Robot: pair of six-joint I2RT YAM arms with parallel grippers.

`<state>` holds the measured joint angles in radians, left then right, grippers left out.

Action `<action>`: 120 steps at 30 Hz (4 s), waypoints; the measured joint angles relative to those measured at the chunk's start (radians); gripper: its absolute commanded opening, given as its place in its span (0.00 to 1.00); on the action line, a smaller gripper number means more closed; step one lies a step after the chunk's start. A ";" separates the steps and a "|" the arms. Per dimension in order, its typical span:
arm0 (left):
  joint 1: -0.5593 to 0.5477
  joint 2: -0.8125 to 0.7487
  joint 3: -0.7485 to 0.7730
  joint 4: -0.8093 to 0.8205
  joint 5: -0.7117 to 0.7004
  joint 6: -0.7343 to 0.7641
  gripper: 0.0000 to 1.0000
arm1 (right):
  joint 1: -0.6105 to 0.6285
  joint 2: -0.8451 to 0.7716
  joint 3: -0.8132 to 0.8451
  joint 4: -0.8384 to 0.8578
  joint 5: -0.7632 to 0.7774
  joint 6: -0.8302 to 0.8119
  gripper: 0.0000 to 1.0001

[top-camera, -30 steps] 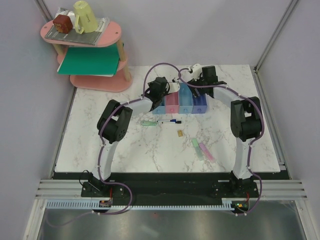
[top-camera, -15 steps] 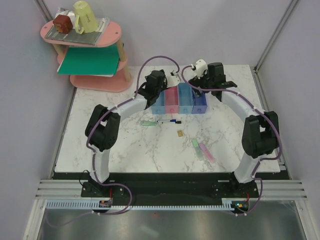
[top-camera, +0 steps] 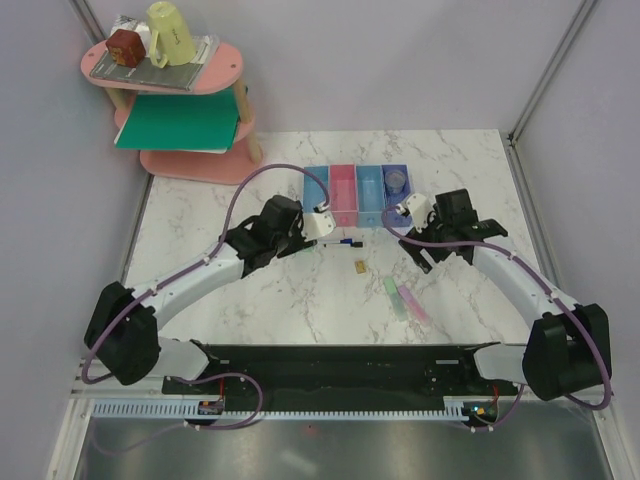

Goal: Sort the stationery into containers
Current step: Pick up the pen from the center of the board, then place the pen in the storage box.

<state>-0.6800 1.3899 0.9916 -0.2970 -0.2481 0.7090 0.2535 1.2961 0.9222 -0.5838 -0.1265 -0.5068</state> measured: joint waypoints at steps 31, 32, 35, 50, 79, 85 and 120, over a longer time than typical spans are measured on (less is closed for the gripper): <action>0.052 -0.327 -0.146 -0.285 0.076 -0.013 0.69 | 0.186 0.167 -0.156 -0.032 -0.024 0.005 0.73; 0.052 -0.327 -0.133 -0.288 0.075 -0.011 0.69 | 0.188 0.172 -0.154 -0.018 -0.019 0.008 0.65; 0.052 -0.327 -0.105 -0.296 0.074 -0.007 0.69 | 0.190 0.181 -0.151 0.000 -0.016 0.010 0.39; 0.052 -0.358 -0.024 -0.302 0.047 0.036 0.70 | 0.195 0.183 -0.116 -0.009 -0.009 0.023 0.00; 0.052 -0.386 -0.010 -0.457 0.077 0.080 0.69 | 0.167 0.546 0.507 0.410 0.042 0.337 0.00; 0.052 -0.348 0.016 -0.476 0.086 0.080 0.69 | 0.140 0.665 0.589 0.496 0.053 0.364 0.00; 0.049 -0.354 0.048 -0.519 0.123 0.081 0.71 | 0.102 0.076 0.190 0.298 0.042 0.255 0.76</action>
<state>-0.6308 1.0355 1.0401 -0.8162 -0.1249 0.7898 0.3553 1.3724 1.1118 -0.2863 -0.0849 -0.2516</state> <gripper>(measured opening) 0.703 0.774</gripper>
